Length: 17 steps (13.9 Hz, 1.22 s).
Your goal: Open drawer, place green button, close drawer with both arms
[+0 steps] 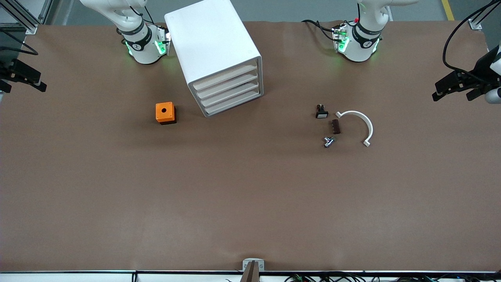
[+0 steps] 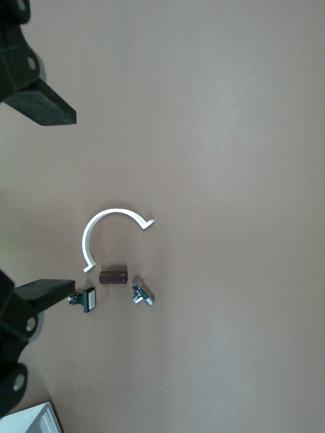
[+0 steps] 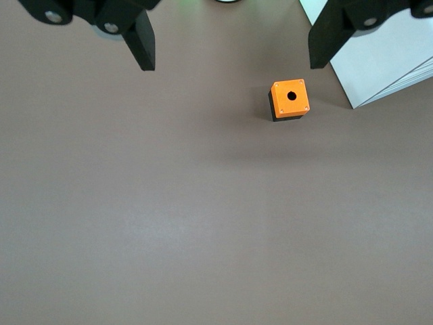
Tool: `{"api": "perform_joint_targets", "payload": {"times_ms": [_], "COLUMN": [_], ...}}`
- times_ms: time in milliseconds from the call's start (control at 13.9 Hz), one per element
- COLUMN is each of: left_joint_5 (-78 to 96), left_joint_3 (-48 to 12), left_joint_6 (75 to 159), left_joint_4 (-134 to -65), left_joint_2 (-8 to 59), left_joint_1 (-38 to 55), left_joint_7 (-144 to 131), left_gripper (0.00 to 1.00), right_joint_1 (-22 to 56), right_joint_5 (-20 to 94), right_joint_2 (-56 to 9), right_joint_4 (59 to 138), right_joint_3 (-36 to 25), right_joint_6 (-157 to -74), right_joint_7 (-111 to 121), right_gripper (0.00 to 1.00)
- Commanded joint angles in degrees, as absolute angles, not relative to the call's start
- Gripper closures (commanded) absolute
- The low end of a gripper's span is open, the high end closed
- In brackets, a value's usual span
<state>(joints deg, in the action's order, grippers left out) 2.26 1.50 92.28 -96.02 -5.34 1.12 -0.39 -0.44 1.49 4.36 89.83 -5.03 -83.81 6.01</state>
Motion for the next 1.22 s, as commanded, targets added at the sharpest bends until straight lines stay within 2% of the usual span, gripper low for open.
{"api": "perform_joint_targets", "payload": {"times_ms": [0,288,1151], "left_joint_5": [1.05,0.97,1.49], "left_joint_3": [1.41,-0.08,-0.18], "left_joint_6": [90.54,83.59,83.50], "left_joint_4": [-91.68,-90.00,-89.91], "left_joint_2": [-4.83,-4.92,-5.10], "left_joint_1": [1.14,1.32,1.05], "left_joint_7": [-0.62,-0.88,-3.78], "left_gripper": [0.00,0.00,0.00], "right_joint_1": [-0.88,-0.97,-1.14], "right_joint_5": [1.58,1.58,1.15], "right_joint_2": [5.80,5.80,5.80], "right_joint_4": [91.23,91.14,91.14], "right_joint_3": [-4.92,-4.92,-5.10], "right_joint_6": [-84.73,-84.64,-84.02], "right_joint_7": [9.04,9.40,9.40], "right_gripper": [0.00,0.00,0.00]}}
